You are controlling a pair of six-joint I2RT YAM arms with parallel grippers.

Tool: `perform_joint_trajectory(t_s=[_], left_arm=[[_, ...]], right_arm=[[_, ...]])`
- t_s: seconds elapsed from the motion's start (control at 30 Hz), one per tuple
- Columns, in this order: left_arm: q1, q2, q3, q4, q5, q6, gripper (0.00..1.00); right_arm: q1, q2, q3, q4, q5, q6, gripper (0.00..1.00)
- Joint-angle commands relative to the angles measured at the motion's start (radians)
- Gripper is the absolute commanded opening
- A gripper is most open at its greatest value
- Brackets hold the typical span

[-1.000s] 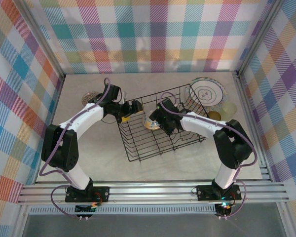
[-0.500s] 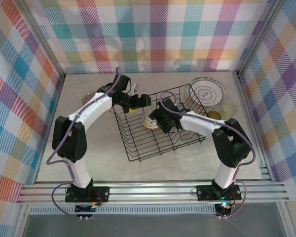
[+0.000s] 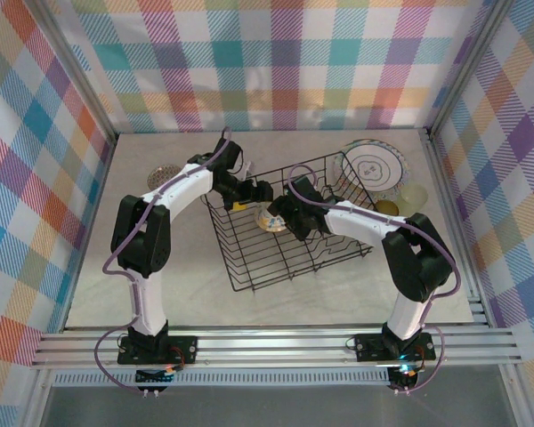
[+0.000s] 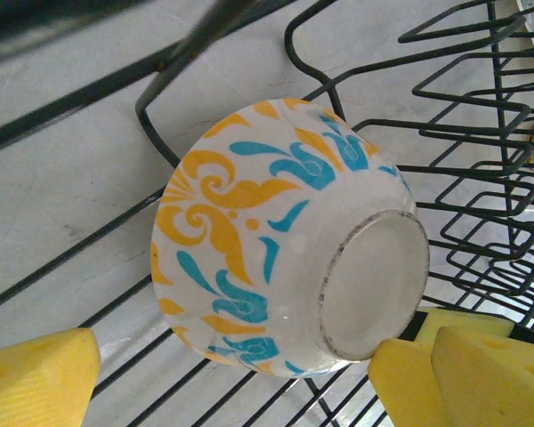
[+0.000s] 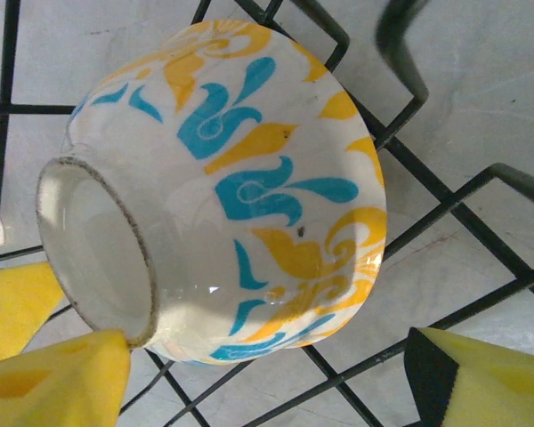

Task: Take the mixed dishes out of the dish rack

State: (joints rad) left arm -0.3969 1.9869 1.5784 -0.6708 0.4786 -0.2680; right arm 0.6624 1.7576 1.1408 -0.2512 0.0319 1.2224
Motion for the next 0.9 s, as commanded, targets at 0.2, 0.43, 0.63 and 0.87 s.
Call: perform_joint_trajectory(t_s=[0.2,0.43,0.63,0.87], left_arm=[[-0.005,0.017,-0.026,0.019,0.012,-0.003,0.9],[-0.005,0.056,-0.004,0.037,0.02,-0.047,0.78],[-0.008,0.079,0.002,0.05,0.027,-0.071,0.7],[-0.019,0.052,-0.054,0.068,0.043,-0.074,0.63]], right_arm=[[-0.01,-0.083,0.042,-0.154,0.025,-0.134,0.88],[-0.011,-0.137,0.032,-0.147,0.01,-0.168,0.87],[-0.028,-0.125,0.038,-0.159,-0.004,-0.185,0.87],[-0.055,-0.052,0.091,-0.196,-0.031,-0.193,0.88]])
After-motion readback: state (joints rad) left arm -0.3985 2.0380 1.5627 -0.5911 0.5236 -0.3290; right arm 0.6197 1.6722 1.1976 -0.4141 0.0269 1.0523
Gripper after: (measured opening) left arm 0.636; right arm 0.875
